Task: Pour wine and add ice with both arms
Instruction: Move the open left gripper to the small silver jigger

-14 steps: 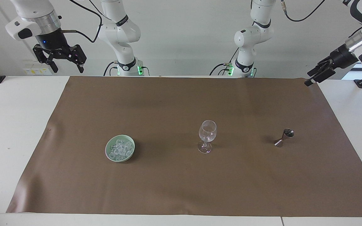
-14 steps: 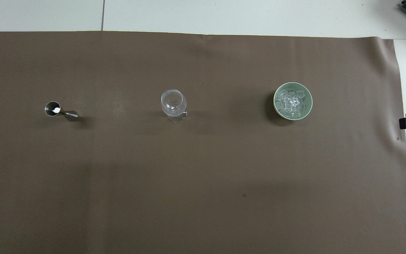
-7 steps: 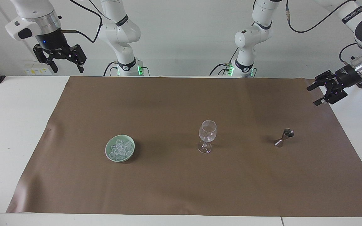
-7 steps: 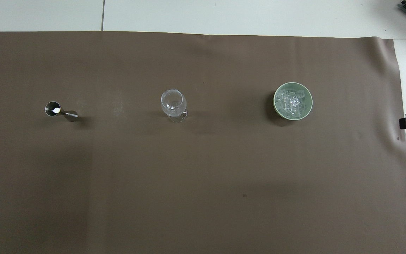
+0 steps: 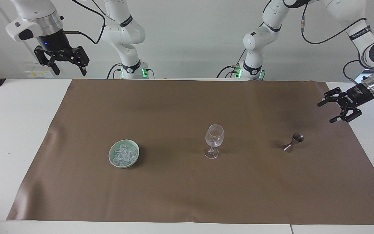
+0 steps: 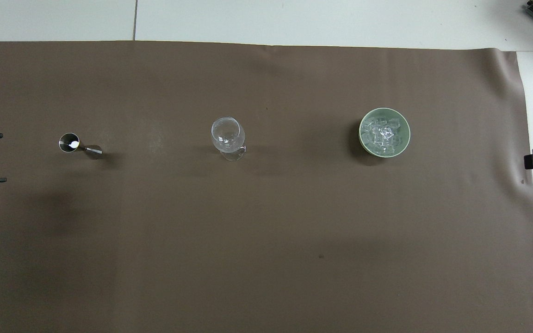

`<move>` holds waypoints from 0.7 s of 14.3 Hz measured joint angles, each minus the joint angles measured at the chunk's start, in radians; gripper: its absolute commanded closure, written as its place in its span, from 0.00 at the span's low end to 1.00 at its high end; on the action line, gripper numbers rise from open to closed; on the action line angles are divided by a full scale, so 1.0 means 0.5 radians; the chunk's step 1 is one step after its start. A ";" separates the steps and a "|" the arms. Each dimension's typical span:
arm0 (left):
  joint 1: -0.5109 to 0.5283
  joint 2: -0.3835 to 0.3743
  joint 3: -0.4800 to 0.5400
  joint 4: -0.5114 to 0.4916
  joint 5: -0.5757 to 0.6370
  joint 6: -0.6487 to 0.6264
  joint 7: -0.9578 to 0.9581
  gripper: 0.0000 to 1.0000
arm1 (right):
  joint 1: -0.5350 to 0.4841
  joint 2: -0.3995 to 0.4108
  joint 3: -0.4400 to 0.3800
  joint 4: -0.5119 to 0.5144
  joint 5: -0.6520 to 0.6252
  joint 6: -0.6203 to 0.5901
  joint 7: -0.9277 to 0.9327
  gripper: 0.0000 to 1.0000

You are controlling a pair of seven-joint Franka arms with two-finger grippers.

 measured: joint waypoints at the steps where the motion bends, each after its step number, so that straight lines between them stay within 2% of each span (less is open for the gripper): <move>1: 0.016 0.027 0.000 -0.028 -0.045 0.033 0.000 0.00 | 0.000 0.000 0.000 0.000 0.000 0.000 0.000 0.00; 6: 0.029 0.069 -0.017 -0.172 -0.234 0.215 -0.001 0.00 | 0.000 0.000 0.000 0.000 0.000 0.000 0.000 0.00; 10: 0.035 0.078 -0.013 -0.254 -0.352 0.266 -0.012 0.00 | 0.000 0.000 0.000 0.000 0.000 0.000 0.000 0.00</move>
